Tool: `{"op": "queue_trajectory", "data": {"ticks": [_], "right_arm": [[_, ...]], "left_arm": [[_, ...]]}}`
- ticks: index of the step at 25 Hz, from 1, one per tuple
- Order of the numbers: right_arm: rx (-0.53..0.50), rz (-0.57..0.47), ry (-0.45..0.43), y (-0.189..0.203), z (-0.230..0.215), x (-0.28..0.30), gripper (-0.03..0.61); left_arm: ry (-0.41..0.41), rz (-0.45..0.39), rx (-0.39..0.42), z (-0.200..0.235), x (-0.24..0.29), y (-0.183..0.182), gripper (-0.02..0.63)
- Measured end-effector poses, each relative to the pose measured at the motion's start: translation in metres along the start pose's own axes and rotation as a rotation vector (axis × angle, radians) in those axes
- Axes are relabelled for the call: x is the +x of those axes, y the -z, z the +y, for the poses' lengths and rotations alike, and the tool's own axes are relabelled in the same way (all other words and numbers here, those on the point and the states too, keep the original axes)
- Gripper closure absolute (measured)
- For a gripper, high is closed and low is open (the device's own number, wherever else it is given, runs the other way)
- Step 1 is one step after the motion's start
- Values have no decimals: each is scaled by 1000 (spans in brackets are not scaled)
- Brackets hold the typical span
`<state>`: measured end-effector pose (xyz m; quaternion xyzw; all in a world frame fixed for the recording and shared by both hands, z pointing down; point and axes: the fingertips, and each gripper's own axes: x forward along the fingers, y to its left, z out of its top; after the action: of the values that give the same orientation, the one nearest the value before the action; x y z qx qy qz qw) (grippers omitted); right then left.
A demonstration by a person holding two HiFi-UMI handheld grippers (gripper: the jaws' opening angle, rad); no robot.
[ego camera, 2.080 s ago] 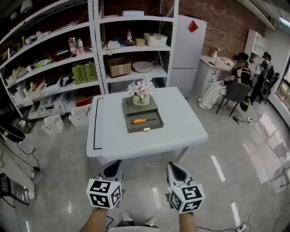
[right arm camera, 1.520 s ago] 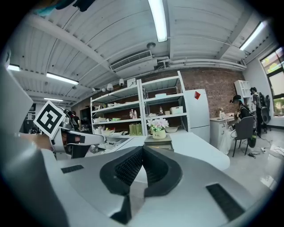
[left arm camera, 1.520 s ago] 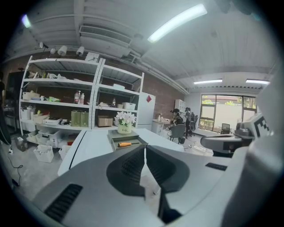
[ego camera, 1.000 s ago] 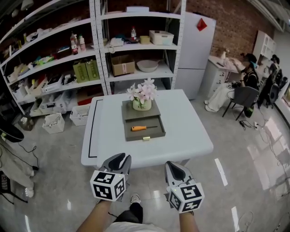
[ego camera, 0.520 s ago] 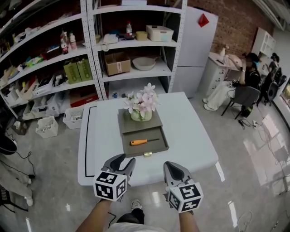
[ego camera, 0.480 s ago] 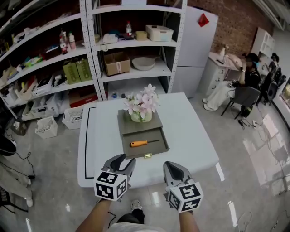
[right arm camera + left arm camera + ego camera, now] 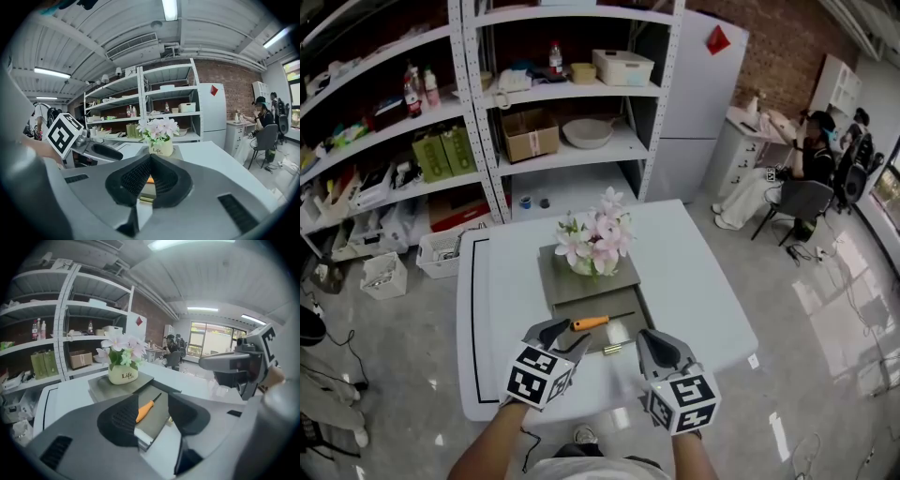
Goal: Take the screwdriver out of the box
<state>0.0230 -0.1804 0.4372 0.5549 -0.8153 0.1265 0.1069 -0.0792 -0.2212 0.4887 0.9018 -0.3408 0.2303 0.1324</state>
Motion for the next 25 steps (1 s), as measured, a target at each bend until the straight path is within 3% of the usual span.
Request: {"op": "queue_trajectory", "data": {"ticks": [6, 15, 25], "right_arm": [[5, 7, 23, -7, -12, 17, 574], [21, 5, 2, -6, -35, 35, 574], [26, 33, -104, -10, -78, 63, 574]], "left_arm": [[121, 151, 170, 0, 30, 8, 411], [192, 335, 398, -3, 74, 21, 412], [180, 509, 485, -4, 116, 36, 414]]}}
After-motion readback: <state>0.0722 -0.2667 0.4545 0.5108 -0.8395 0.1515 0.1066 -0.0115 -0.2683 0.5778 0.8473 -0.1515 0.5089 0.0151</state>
